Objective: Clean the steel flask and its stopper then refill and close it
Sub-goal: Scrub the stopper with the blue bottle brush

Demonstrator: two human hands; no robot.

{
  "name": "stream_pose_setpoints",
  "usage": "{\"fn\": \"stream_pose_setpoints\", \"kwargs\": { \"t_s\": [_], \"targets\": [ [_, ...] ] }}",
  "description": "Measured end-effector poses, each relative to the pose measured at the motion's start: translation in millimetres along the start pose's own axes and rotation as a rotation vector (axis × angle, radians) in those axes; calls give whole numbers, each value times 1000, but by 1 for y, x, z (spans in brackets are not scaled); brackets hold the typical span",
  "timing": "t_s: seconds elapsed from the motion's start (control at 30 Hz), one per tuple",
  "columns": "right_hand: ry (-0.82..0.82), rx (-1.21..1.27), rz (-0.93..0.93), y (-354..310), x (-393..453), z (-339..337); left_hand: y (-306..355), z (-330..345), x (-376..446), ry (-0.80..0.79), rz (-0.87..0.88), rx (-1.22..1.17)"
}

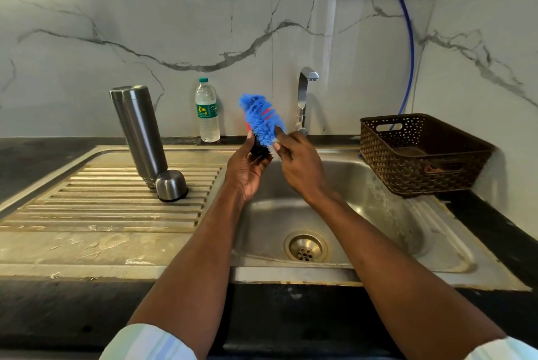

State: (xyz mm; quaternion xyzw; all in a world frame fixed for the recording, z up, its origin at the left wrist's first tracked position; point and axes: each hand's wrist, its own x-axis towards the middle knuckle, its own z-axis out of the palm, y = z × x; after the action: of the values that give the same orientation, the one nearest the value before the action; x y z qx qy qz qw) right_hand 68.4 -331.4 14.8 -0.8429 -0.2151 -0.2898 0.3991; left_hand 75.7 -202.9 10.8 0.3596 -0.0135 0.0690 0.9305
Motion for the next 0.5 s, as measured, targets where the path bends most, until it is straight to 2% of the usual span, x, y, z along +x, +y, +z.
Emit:
{"fn": "stream_pose_setpoints", "kwargs": {
  "t_s": [0.17, 0.33, 0.5],
  "targets": [
    [-4, -8, 128, 8, -1, -2, 3, -4, -3, -10, 24, 45],
    [-50, -1, -12, -3, -4, 3, -2, 0, -3, 35, -24, 49],
    [18, 18, 144, 2, 1, 1, -1, -2, -3, 47, -20, 110]
  ]
}}
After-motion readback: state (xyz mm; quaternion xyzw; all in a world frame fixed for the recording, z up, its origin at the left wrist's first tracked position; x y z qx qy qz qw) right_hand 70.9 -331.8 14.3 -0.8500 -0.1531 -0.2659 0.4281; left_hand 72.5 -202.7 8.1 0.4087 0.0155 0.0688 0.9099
